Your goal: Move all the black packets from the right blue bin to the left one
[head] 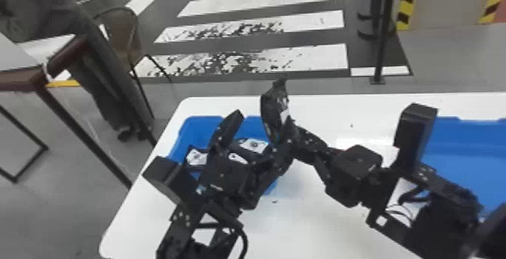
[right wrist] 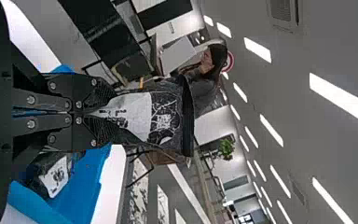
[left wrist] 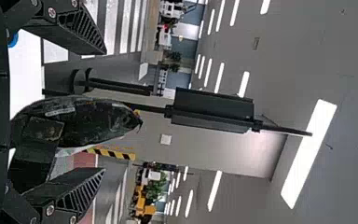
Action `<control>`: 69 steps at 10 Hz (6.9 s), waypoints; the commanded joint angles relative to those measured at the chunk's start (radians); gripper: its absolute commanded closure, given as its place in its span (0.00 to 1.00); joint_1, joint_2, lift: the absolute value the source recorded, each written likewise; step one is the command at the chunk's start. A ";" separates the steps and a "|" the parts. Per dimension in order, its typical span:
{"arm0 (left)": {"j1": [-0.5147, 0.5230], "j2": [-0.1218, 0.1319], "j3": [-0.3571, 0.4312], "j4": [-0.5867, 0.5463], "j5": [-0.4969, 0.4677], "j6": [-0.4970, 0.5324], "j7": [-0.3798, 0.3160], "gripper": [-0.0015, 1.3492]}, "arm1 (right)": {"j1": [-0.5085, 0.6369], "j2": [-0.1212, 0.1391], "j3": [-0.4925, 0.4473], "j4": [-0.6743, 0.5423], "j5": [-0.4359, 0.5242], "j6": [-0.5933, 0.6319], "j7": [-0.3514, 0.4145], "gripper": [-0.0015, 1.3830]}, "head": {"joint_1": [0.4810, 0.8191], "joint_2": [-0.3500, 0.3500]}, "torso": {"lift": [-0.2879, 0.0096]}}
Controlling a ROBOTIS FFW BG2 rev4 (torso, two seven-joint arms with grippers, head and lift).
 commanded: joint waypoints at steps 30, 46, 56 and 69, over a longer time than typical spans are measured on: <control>-0.305 -0.032 0.131 0.519 -0.218 -0.200 0.181 0.88 | 0.206 0.030 -0.218 -0.082 -0.042 -0.083 0.020 0.10 | 0.63 0.92 | 0.50; -0.148 -0.046 0.029 0.441 -0.038 -0.365 0.215 0.18 | 0.407 0.099 -0.535 -0.236 0.259 -0.101 -0.089 0.10 | 0.63 0.75 | 0.50; 0.075 -0.057 0.103 0.205 -0.136 -0.200 0.212 0.04 | 0.697 0.123 -0.669 -0.423 0.436 0.049 -0.106 0.10 | 0.63 0.57 | 0.50; 0.058 -0.044 0.079 0.205 -0.140 -0.210 0.212 0.04 | 0.697 0.123 -0.669 -0.425 0.442 0.052 -0.104 0.10 | 0.63 0.57 | 0.50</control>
